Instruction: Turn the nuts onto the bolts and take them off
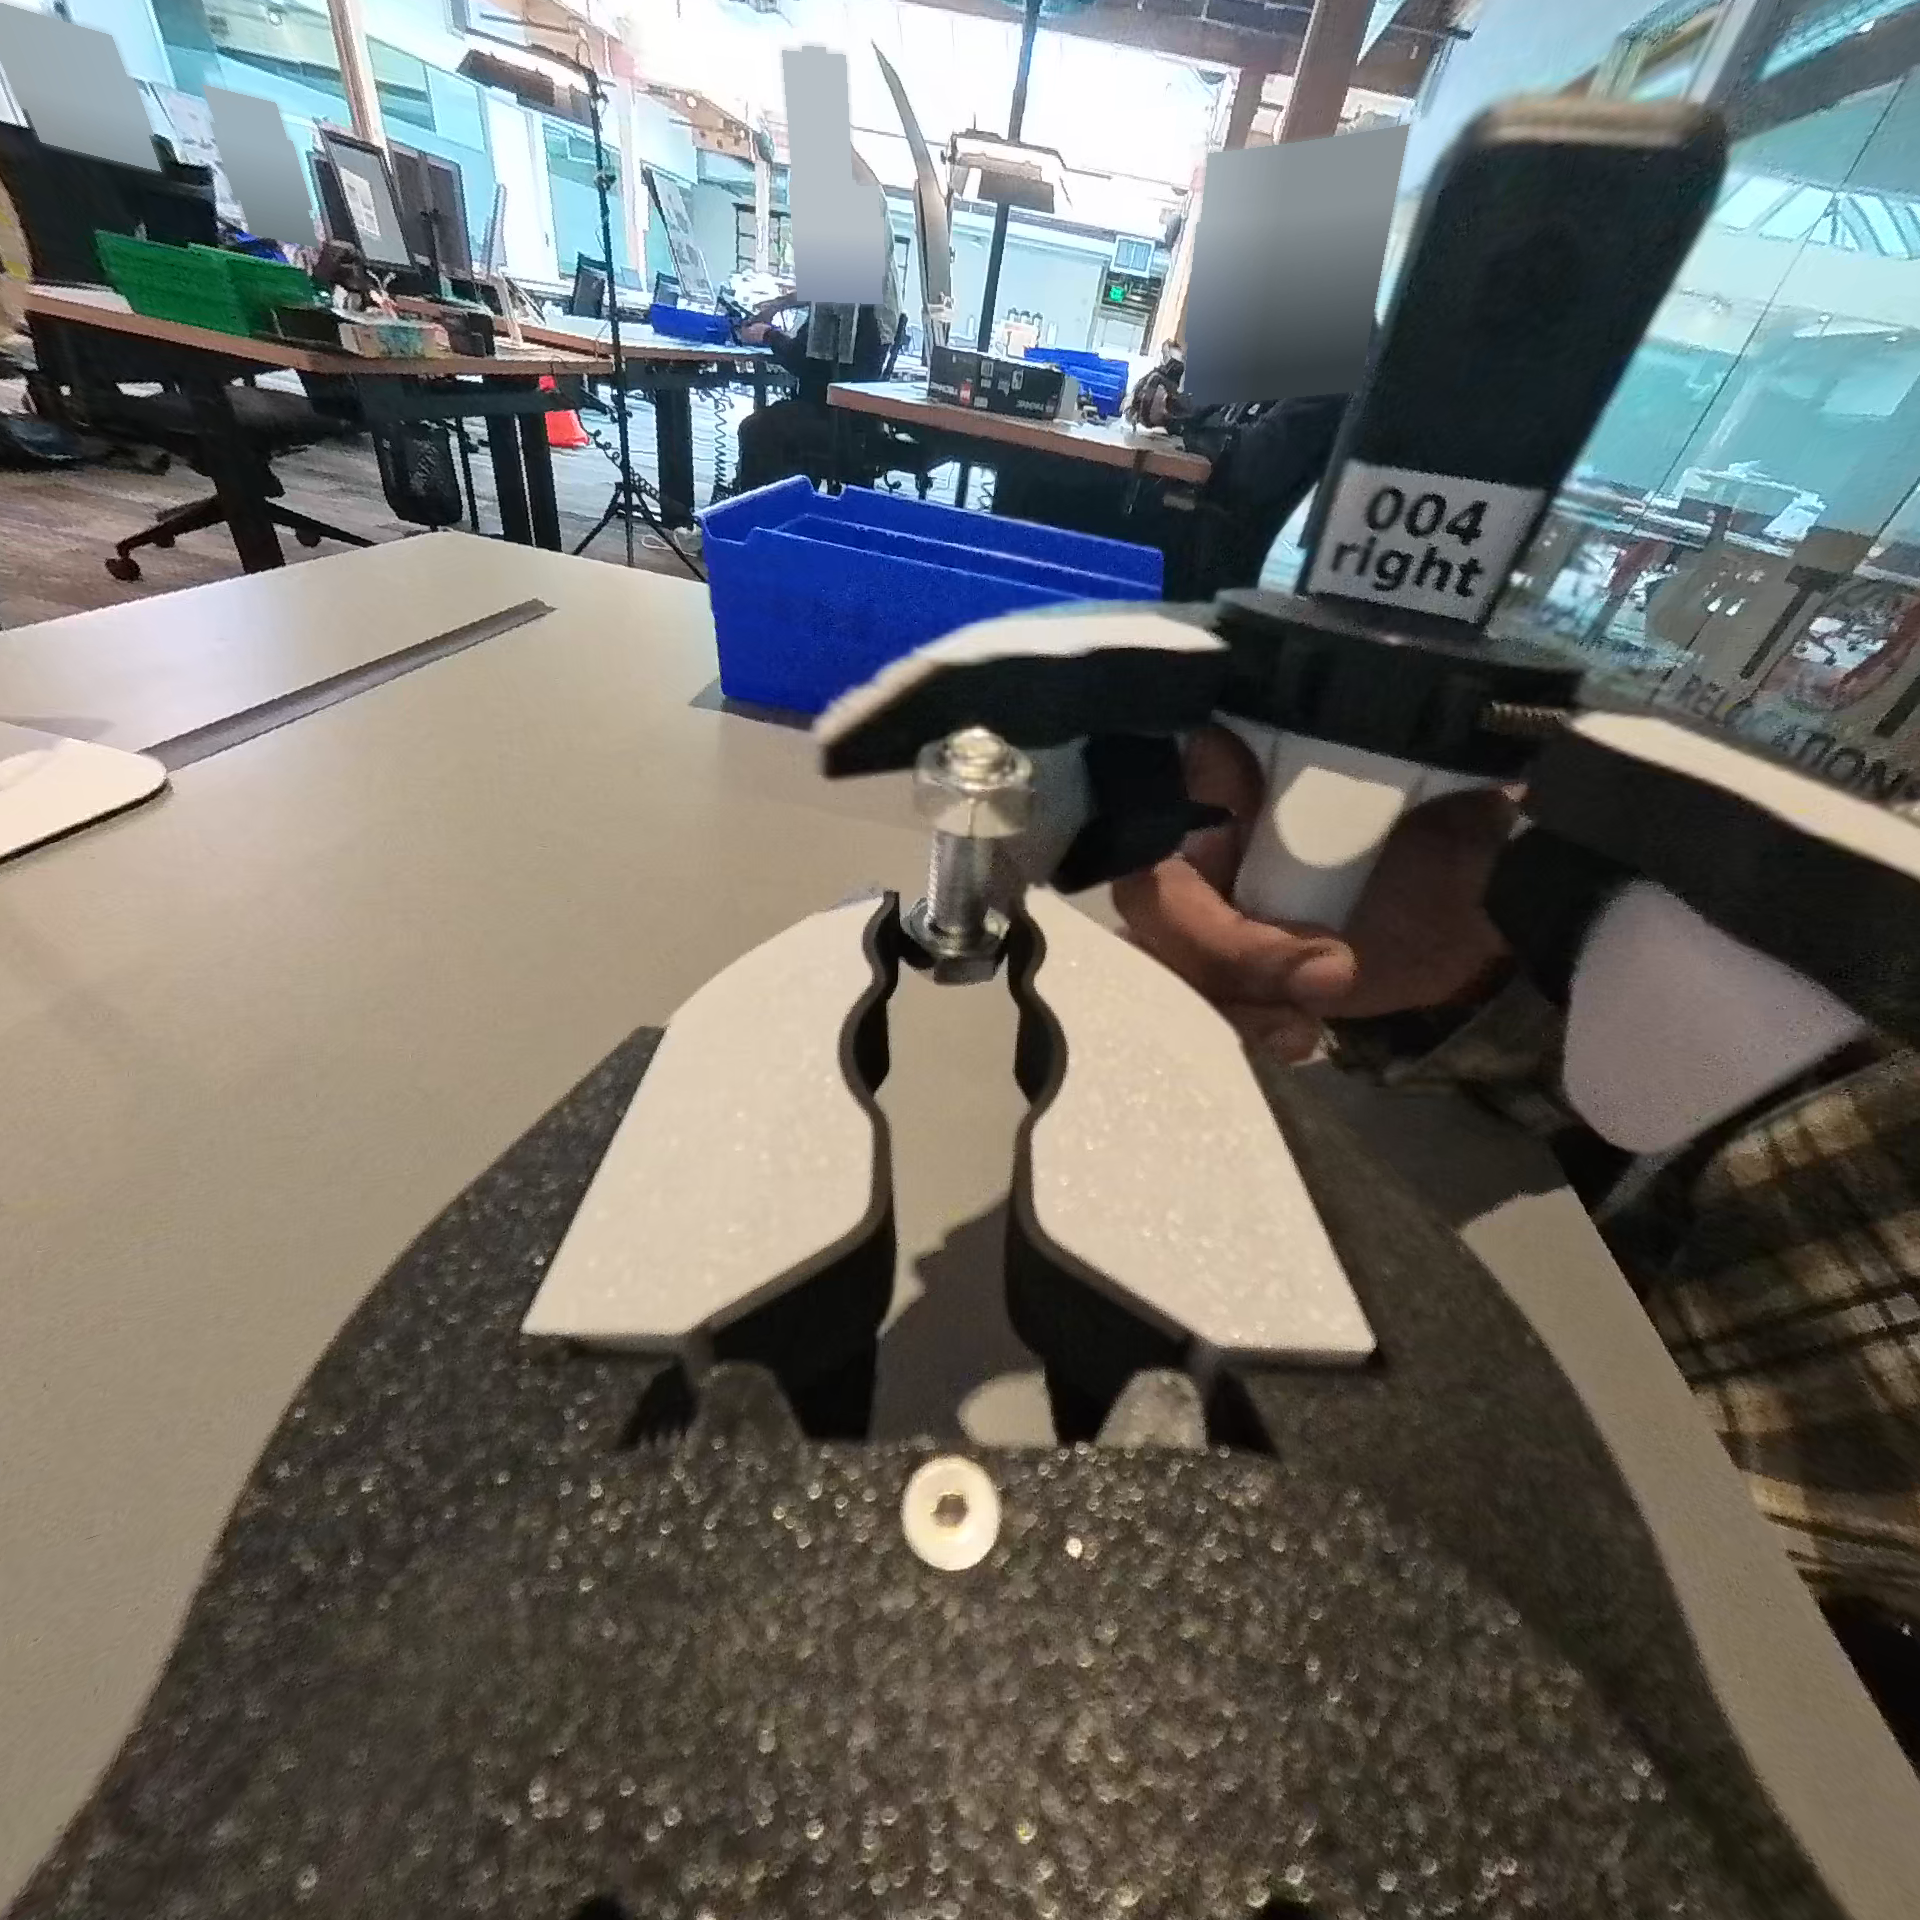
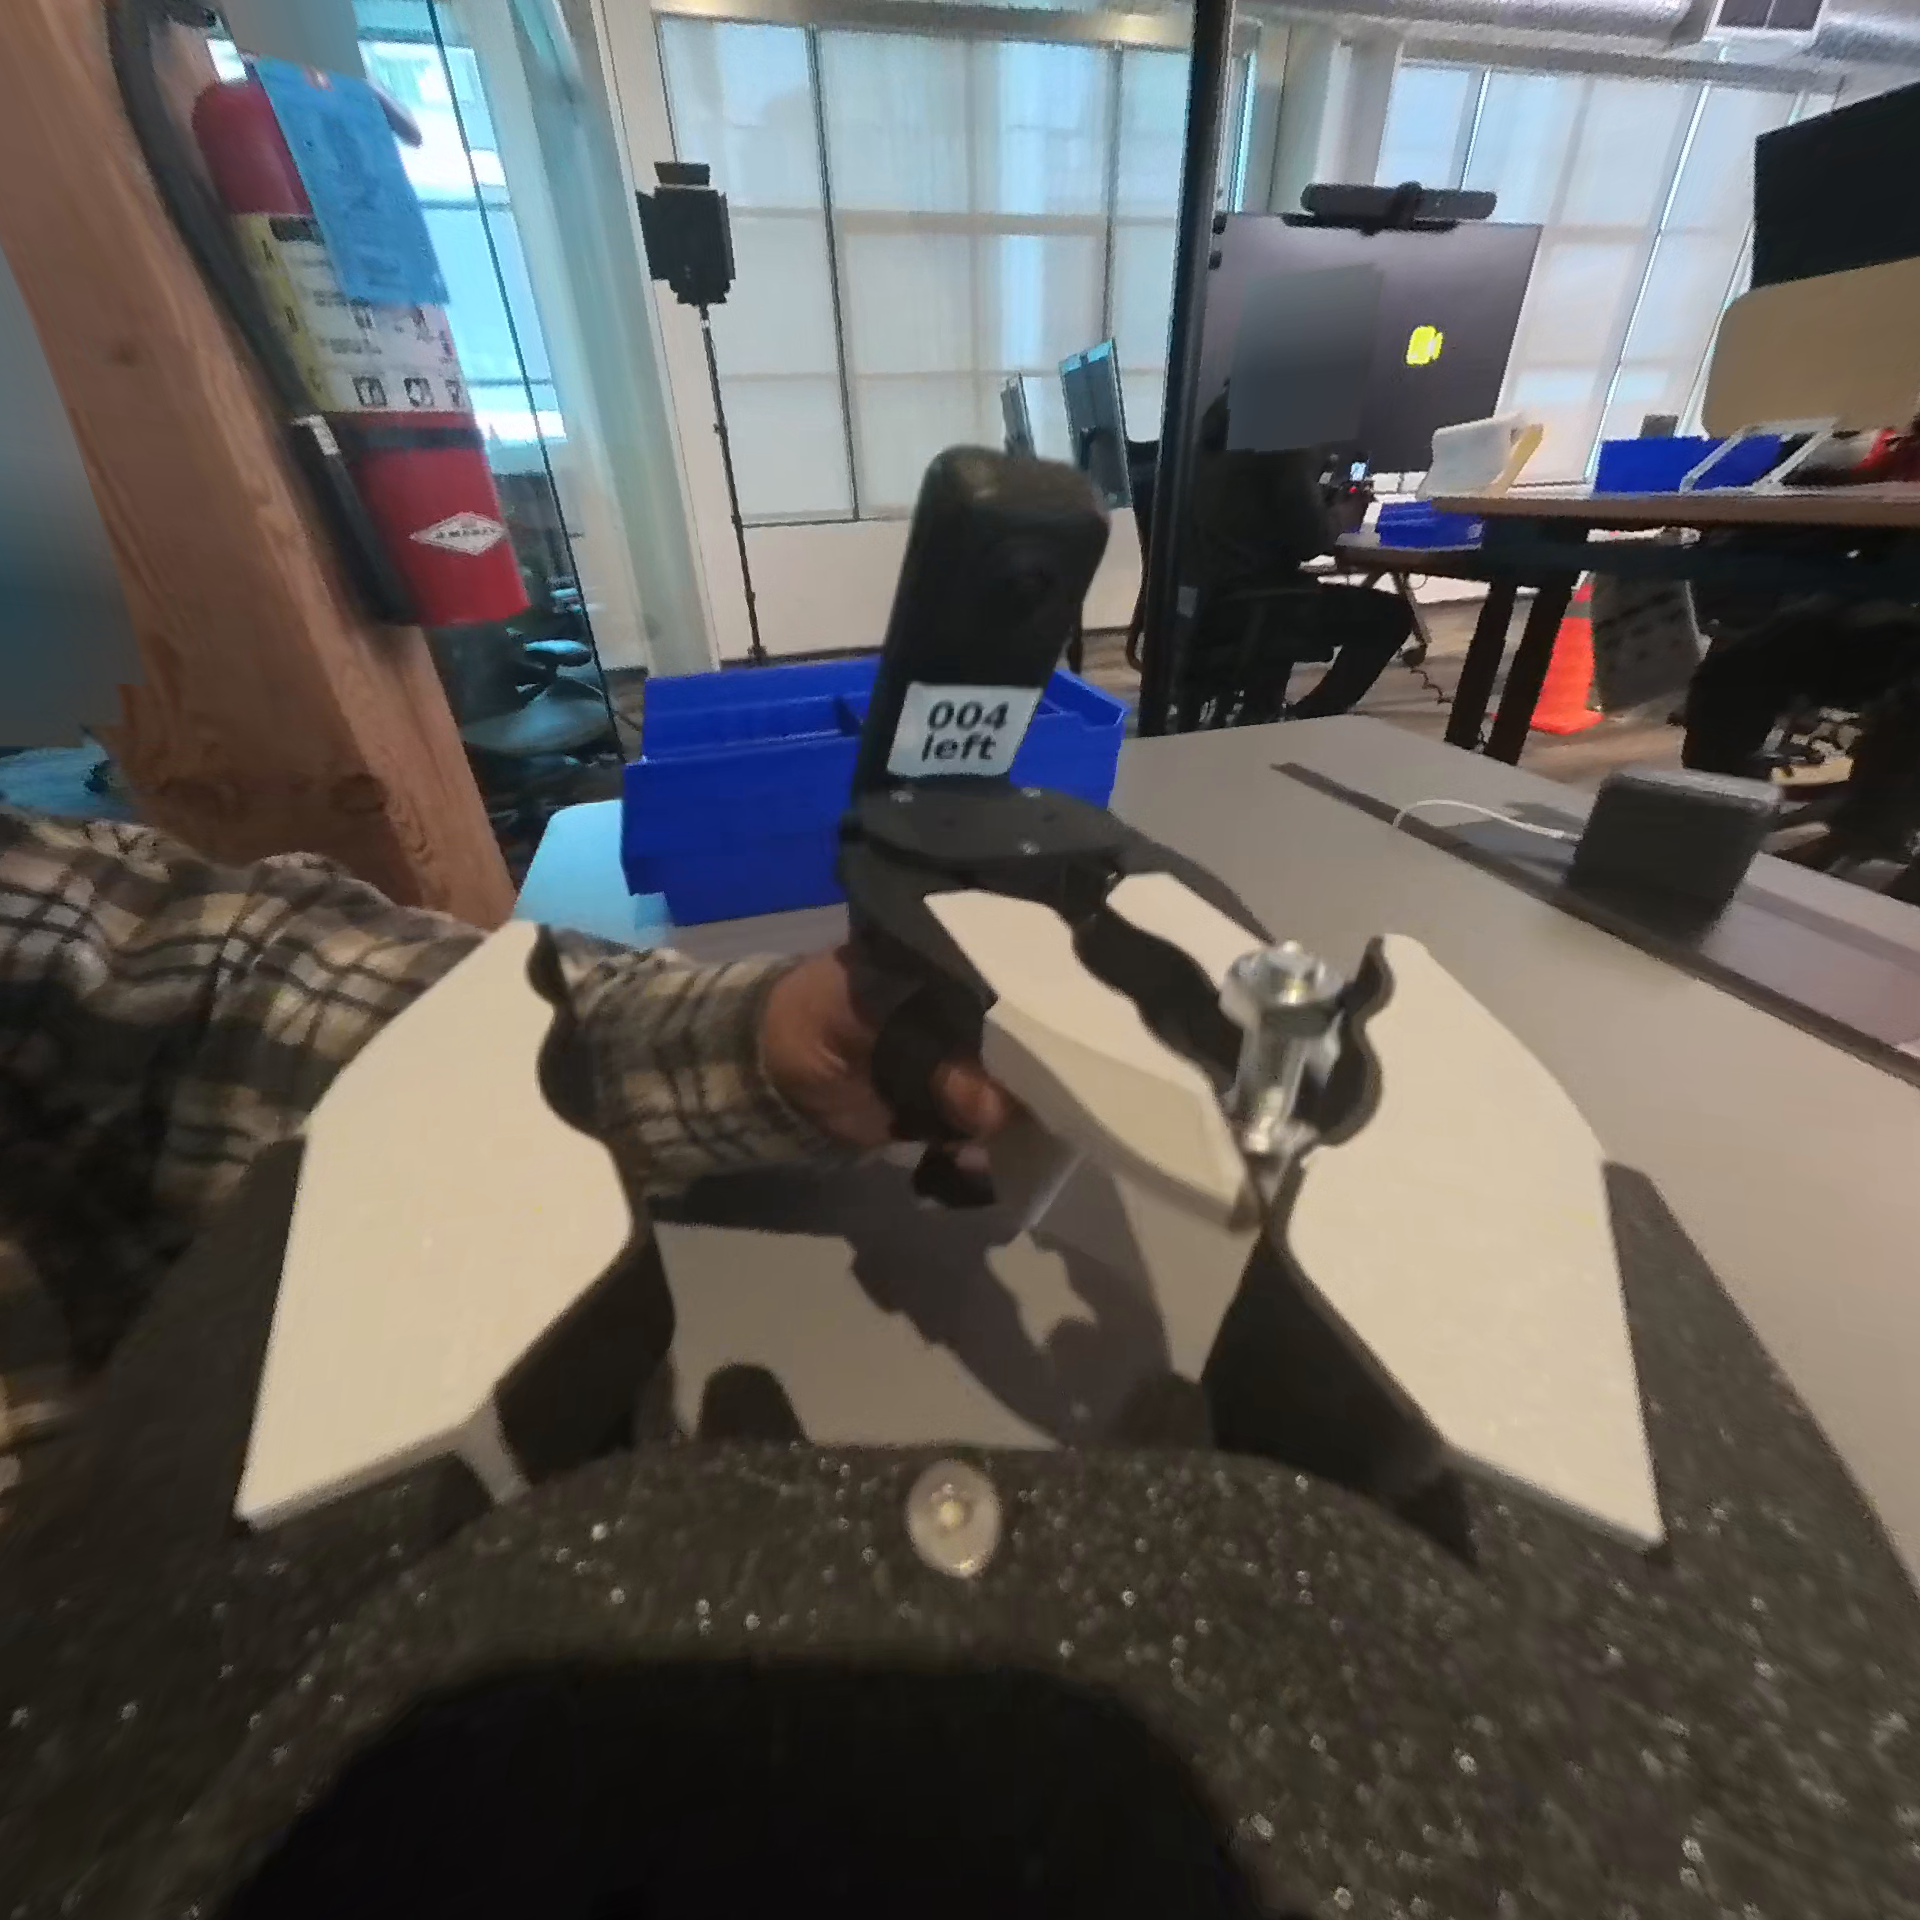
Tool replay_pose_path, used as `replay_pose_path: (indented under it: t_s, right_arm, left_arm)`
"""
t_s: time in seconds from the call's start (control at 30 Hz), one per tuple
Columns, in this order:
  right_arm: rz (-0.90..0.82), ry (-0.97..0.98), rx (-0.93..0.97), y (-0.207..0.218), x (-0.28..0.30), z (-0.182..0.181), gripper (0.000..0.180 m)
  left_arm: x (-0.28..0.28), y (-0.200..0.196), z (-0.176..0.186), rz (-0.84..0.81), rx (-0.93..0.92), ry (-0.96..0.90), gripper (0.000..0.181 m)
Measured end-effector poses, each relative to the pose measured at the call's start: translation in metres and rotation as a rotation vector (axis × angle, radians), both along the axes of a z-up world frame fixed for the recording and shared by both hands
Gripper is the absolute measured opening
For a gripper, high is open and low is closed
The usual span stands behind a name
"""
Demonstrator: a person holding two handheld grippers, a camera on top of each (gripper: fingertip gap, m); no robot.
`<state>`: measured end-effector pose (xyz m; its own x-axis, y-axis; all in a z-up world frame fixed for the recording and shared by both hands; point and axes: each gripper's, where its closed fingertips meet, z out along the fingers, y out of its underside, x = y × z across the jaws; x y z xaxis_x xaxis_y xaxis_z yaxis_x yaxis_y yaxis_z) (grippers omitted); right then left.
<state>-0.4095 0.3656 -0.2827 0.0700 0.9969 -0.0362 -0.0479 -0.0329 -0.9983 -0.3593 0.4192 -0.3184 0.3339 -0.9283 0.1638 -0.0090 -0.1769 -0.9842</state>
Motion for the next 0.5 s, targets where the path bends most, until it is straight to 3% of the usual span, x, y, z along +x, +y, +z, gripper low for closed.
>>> replay_pose_path:
  t_s: [0.23, 0.43, 0.5]
  right_arm:
    - [-0.048, 0.025, 0.044, 0.002, 0.009, 0.012, 0.135]
    - [-0.017, -0.008, 0.003, -0.009, 0.002, -0.004, 0.142]
    - [-0.035, 0.010, 0.037, -0.016, 0.013, -0.001, 0.133]
  left_arm:
    - [-0.003, 0.002, 0.002, -0.003, -0.011, -0.022, 0.019]
    - [-0.004, 0.000, 0.004, 0.002, 0.000, -0.024, 0.019]
    - [-0.007, 0.002, 0.005, 0.011, -0.005, -0.029, 0.019]
